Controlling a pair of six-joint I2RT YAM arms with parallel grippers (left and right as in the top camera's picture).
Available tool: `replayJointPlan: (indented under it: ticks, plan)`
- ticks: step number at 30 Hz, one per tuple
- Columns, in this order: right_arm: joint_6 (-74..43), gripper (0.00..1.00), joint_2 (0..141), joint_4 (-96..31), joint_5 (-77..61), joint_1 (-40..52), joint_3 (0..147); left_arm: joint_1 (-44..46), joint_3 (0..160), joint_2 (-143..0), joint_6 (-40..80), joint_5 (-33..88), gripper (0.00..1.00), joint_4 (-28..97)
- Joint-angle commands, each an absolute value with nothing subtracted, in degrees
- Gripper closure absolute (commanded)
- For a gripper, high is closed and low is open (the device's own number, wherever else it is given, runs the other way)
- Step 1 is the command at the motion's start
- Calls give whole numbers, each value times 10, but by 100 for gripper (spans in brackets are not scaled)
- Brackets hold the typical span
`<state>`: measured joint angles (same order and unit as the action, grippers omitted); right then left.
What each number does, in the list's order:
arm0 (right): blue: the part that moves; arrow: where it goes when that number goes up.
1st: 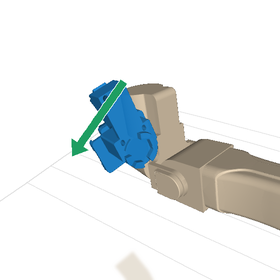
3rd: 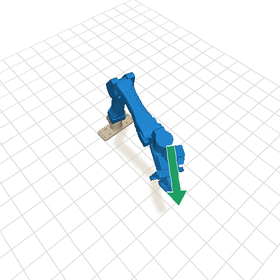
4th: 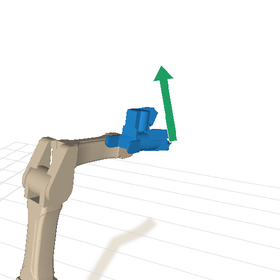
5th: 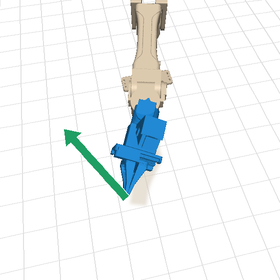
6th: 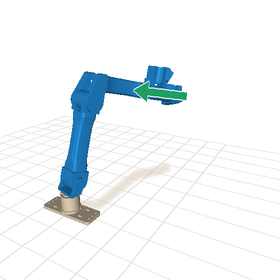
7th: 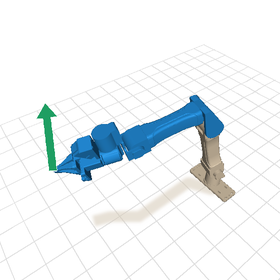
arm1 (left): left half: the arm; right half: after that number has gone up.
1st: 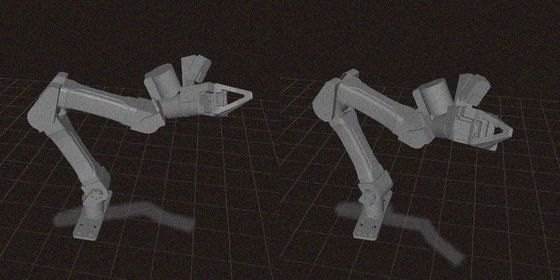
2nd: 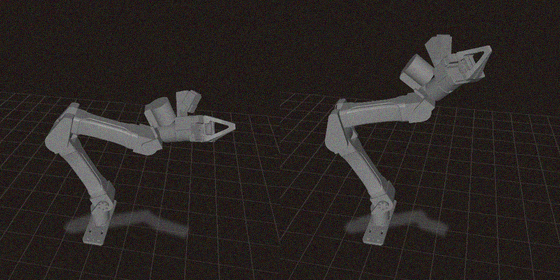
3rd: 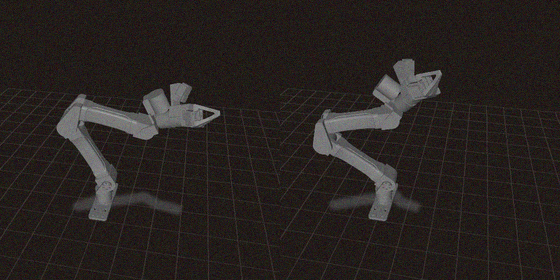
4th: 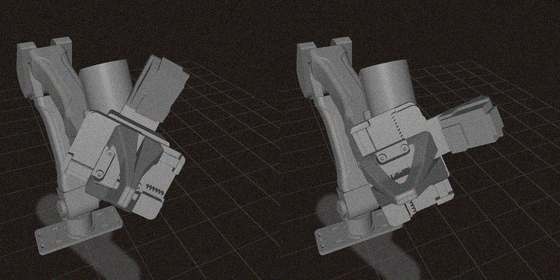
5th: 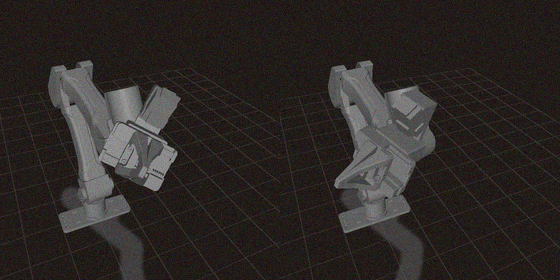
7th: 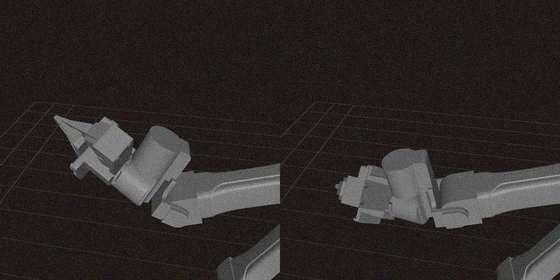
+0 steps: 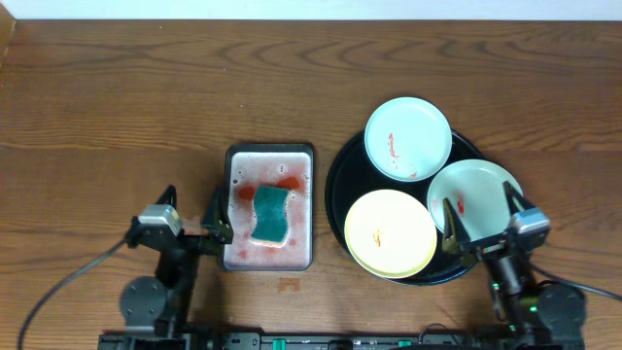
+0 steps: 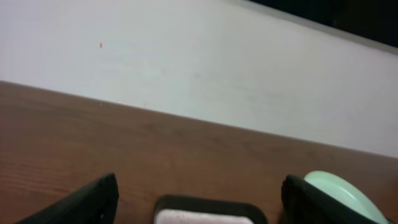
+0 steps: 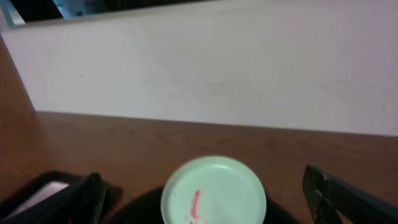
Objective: Clean dirty plates on tray and stack at the side
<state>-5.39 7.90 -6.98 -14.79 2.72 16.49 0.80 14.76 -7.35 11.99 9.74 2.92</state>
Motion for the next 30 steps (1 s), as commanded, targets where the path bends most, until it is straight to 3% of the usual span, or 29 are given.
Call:
replayJointPlan:
  ticks: [1, 14, 23, 30]
  plan:
    - [-49, 1, 159, -124, -155, 30, 259, 6, 252, -161, 118, 141, 16, 84]
    - [-38, 1, 531, -464, -204, 30, 646, 6, 586, -510, 118, 202, 16, 460]
    - [-38, 1, 600, -499, -279, 30, 667, 7, 592, -575, 118, 328, 16, 515]
    - [-38, 1, 635, -556, -264, 31, 667, 47, 587, -624, 119, 203, 16, 578]
